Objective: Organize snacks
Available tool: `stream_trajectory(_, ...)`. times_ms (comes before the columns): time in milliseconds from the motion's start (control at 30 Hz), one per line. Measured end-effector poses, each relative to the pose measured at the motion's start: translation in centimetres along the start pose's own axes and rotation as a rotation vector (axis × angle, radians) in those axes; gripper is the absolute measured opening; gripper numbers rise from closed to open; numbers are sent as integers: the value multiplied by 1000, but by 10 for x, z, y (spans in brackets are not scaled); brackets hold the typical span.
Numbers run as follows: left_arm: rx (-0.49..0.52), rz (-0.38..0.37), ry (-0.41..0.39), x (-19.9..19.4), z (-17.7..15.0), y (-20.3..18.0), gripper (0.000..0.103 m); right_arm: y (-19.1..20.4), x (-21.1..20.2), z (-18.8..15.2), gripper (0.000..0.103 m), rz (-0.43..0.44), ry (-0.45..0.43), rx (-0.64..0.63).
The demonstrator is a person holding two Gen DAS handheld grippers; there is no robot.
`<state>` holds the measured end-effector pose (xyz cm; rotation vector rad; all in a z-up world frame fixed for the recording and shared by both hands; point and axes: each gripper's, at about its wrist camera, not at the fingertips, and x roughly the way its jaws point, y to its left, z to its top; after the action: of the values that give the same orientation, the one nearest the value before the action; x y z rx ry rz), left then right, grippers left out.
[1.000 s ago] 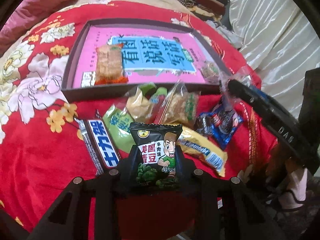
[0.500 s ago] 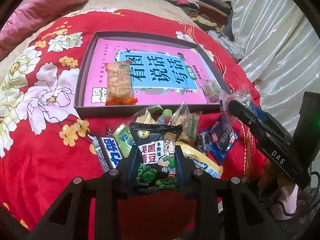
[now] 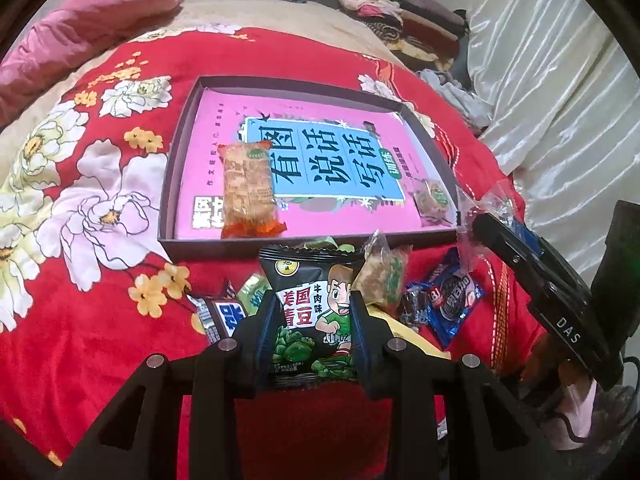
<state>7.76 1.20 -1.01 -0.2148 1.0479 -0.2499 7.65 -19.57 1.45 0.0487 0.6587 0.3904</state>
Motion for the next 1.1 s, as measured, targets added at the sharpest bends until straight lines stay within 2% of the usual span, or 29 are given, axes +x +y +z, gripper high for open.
stream_trajectory(633, 7, 24, -54, -14, 28, -8, 35, 0, -9, 8, 53, 5, -56, -6)
stream_trajectory(1100, 12, 31, -74, -19, 35, -15, 35, -6, -17, 10, 53, -2, -85, 19)
